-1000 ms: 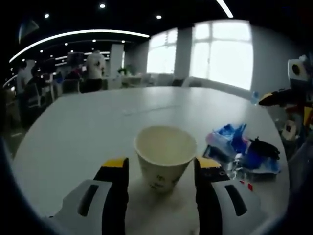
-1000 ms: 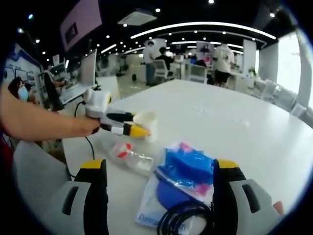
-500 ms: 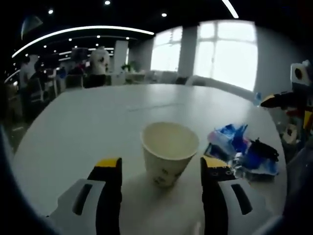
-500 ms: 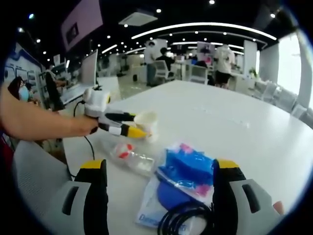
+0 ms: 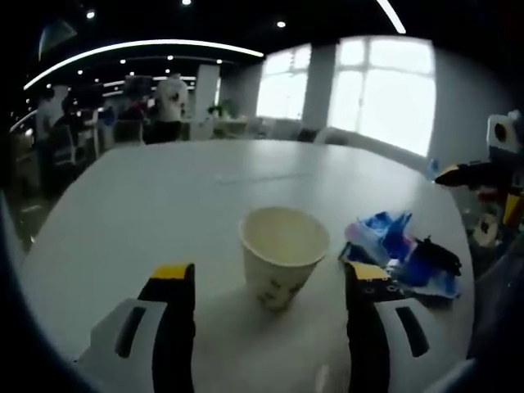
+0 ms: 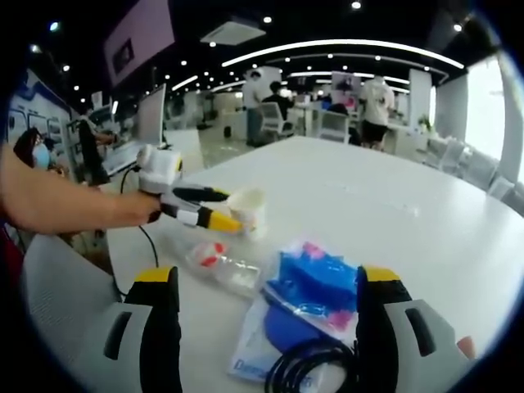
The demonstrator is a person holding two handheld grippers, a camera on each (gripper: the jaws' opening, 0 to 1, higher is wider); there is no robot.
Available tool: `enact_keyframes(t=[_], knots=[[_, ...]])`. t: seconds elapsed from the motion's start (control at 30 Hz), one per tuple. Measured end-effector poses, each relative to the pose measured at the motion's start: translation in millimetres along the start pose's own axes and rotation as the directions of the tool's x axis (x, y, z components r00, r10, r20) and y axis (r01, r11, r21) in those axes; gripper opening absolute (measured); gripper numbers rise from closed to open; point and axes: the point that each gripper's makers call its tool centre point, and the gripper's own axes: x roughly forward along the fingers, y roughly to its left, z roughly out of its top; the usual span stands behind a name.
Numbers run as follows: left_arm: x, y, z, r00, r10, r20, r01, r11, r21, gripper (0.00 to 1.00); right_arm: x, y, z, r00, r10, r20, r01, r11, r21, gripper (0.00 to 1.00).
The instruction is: Arrange the tabletop items into an orderly group along one side of the table until the central work area is clear of visible clutter.
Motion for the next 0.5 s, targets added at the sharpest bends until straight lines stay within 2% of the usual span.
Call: enact_keyframes(t=[0.5], knots=[[-17.5, -4.5, 8.4, 1.000, 0.012, -0.010, -0.012, 1.000, -0.023, 0.83, -1.8, 4.1, 4.7, 1.000, 0.011, 0.014, -0.011, 1.000, -0.008, 0.89]])
